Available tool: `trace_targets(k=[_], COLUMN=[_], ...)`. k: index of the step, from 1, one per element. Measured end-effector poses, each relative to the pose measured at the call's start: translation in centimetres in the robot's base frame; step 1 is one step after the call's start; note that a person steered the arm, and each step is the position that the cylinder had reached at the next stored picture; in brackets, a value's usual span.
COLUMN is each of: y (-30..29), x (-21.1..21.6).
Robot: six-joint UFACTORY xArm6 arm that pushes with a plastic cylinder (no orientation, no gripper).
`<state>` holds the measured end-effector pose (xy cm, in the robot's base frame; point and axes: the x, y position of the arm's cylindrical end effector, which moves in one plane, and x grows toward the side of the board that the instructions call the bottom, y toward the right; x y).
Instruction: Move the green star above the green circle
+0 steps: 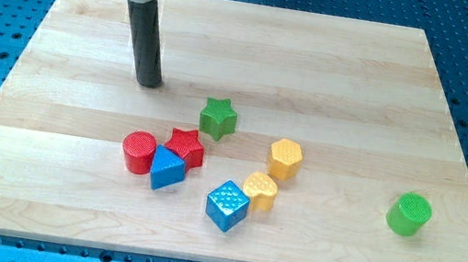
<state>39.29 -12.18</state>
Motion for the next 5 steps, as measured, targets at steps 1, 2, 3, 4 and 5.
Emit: trace_targets(k=[1,2,3,4,5], y=[0.0,0.3,2.1,3.2,6.6], x=[1.5,4.4,5.8,5.8,6.4])
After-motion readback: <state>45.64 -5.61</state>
